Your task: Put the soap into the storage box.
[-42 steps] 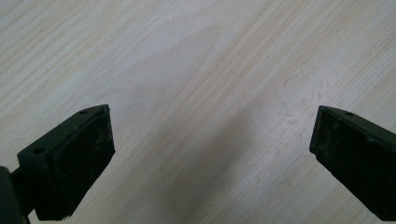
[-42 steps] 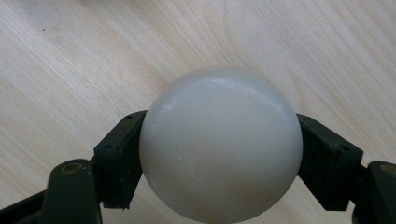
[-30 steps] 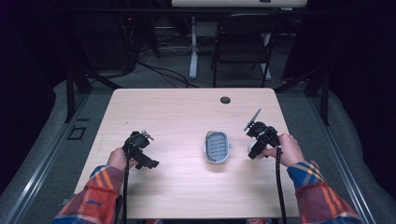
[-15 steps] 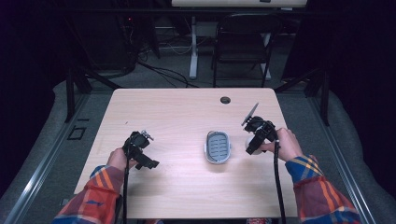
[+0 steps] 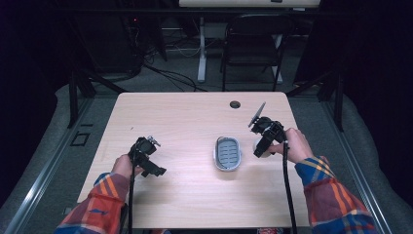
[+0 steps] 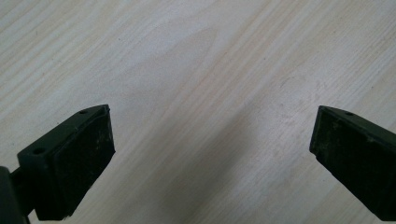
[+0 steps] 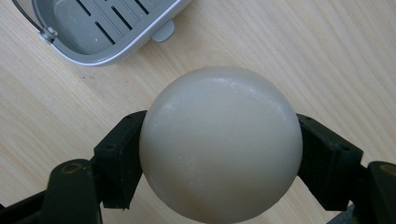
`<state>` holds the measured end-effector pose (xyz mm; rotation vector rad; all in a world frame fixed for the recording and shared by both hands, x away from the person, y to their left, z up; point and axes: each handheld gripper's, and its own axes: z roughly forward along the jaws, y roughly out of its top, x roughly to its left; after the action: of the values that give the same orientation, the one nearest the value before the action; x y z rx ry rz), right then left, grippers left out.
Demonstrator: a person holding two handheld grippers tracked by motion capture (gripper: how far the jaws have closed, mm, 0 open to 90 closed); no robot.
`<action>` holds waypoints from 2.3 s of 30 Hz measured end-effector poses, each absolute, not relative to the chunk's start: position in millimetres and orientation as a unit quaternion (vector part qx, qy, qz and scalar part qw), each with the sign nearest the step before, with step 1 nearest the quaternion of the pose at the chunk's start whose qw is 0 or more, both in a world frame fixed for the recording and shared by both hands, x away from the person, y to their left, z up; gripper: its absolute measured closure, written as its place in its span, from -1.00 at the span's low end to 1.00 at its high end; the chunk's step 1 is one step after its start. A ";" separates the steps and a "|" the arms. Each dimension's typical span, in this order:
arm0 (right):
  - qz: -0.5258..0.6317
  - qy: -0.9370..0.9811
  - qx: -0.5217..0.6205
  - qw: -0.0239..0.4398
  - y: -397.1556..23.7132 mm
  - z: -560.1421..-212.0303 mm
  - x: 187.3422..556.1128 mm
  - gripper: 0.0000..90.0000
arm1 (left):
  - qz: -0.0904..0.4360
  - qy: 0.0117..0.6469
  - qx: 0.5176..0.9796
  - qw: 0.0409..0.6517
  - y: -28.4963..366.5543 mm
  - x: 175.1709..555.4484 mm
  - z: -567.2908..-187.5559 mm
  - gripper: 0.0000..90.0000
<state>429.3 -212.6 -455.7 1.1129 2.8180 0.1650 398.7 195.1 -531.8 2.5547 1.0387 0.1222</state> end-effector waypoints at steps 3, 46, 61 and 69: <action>0.050 0.929 0.363 0.056 -210.4 -451.9 430.2 -0.46 | 0.043 0.369 0.909 0.189 195.1 398.6 -531.7 -1.00; 0.062 0.948 0.311 0.040 -138.8 -458.2 449.7 -0.46 | 0.041 0.369 0.909 0.190 195.3 400.1 -531.7 -1.00; 0.057 0.954 0.291 0.031 -114.1 -473.1 456.2 -0.46 | 0.042 0.367 0.910 0.191 196.1 400.1 -531.0 -1.00; 0.054 0.956 0.288 0.025 -107.2 -482.3 458.0 -0.46 | 0.042 0.366 0.910 0.192 196.0 399.8 -530.8 -1.00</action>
<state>458.0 -107.2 -482.3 0.8917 2.9560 0.1679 399.8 196.0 -530.8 2.5538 1.0282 0.1168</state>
